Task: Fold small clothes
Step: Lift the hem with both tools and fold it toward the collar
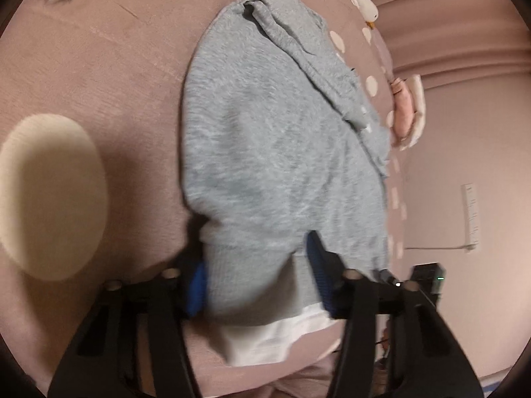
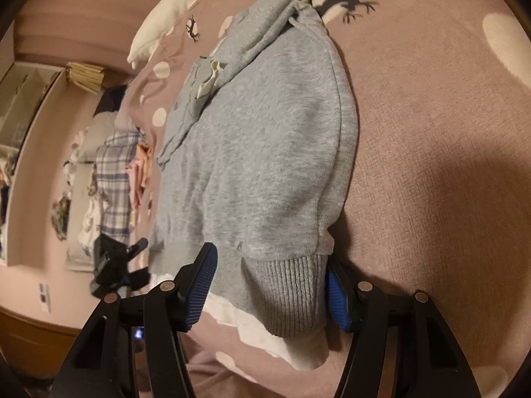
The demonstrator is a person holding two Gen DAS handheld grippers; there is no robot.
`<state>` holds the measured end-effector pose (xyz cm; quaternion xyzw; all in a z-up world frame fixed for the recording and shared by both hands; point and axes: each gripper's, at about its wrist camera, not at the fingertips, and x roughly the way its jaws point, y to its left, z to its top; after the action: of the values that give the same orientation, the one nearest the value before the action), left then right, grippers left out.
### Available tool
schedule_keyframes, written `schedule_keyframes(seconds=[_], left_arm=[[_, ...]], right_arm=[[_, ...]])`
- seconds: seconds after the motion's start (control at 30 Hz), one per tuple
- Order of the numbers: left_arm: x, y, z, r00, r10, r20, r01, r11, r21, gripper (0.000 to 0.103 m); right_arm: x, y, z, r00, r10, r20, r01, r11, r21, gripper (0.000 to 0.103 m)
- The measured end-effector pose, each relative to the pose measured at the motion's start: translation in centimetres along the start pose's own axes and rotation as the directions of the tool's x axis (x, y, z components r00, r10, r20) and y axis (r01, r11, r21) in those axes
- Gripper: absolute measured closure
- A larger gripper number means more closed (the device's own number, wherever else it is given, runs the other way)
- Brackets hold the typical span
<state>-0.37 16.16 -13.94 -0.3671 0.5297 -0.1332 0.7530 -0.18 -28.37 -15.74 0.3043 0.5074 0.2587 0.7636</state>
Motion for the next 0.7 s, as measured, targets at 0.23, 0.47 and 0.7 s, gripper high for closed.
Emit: schedule_keyframes(seconds=[0.23,0.47,0.7], left_arm=[[0.0,1.0,-0.2,0.998,-0.061,0.016,0.062,0.995,-0.076,0.078],[-1.4,-0.8,0.2,0.98,-0.188,0.066,0.191,0.981,-0.037,0.079],[-2.1,-3.2,2.1,0.942,-0.316,0.109,0.318,0.948,0.002,0.08]], right_arm=[[0.1,0.8,-0.2,1.0,-0.027,0.009,0.028,0.998,-0.052,0.074],[-1.5,2.2,0.8,0.994,0.084,0.065,-0.077,0.992,-0.099,0.076],[-2.6,4.1,2.5,0.972,0.199,0.124,-0.18,0.972,-0.149,0.076]])
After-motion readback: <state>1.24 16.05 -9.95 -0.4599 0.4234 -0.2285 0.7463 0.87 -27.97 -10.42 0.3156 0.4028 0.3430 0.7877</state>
